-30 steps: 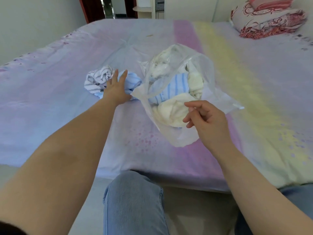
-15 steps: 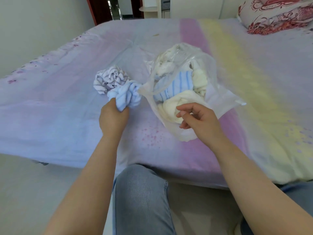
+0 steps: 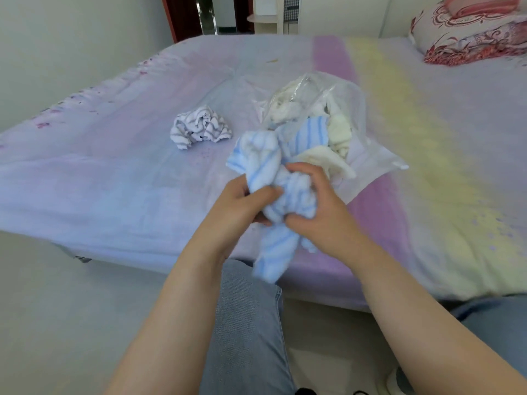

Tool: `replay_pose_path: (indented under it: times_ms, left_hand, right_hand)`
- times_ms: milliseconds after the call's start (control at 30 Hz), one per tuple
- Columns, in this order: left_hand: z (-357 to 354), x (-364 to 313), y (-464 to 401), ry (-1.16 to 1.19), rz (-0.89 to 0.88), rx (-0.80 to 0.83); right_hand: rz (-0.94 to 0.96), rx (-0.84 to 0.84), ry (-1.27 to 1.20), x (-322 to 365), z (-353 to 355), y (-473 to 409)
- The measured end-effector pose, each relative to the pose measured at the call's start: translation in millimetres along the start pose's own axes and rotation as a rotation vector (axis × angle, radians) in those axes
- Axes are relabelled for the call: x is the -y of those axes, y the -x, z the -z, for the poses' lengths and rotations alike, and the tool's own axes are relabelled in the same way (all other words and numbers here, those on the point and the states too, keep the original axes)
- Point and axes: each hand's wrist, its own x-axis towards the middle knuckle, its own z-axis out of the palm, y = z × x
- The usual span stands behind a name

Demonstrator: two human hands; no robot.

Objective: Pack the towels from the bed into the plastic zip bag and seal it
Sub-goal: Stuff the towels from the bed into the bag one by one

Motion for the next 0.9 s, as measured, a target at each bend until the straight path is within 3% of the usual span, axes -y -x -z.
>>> replay_pose_path:
  times_ms: [67, 100, 233, 300, 367, 433, 500, 600, 700, 800, 833, 900]
  left_hand:
    - [-9, 3, 1, 0.139, -0.001, 0.053]
    - [-12, 6, -1, 0.156, -0.009, -0.006]
    - [-23, 42, -20, -0.106, -0.013, -0.469]
    - [-30, 64, -26, -0.275, 0.053, -0.425]
    - [-35, 81, -33, -0.409, 0.031, -0.348]
    - [-40, 87, -38, -0.444, -0.053, -0.332]
    - [-45, 87, -41, -0.391, -0.091, -0.325]
    - [-44, 81, -44, -0.44, -0.077, -0.408]
    - [-32, 79, -50, -0.604, 0.028, -0.489]
    - [-29, 78, -49, -0.697, 0.01, -0.444]
    - [-29, 77, -47, -0.681, 0.026, -0.398]
    - [-31, 75, -43, -0.659, 0.048, -0.35]
  right_hand:
    - [-0.058, -0.229, -0.14, -2, 12, 5]
    - [-0.081, -0.331, -0.222, -4, 18, 7]
    - [-0.133, -0.613, -0.273, -5, 37, 4]
    - [-0.071, -0.763, -0.214, -1, 38, 1]
    - [0.115, -0.912, -0.133, 3, 38, 4]
    - [0.286, -0.97, -0.052, -1, 34, 12]
    - [0.339, -0.994, -0.01, -8, 30, 21]
    - [0.204, -0.932, -0.012, -11, 30, 24]
    - [0.018, -0.496, 0.194, -12, 32, 11]
    - [-0.214, -0.124, 0.412, -15, 23, -15]
    - [-0.232, -0.079, 0.405, -15, 18, -27]
    - [-0.22, -0.227, 0.297, -10, 10, -57]
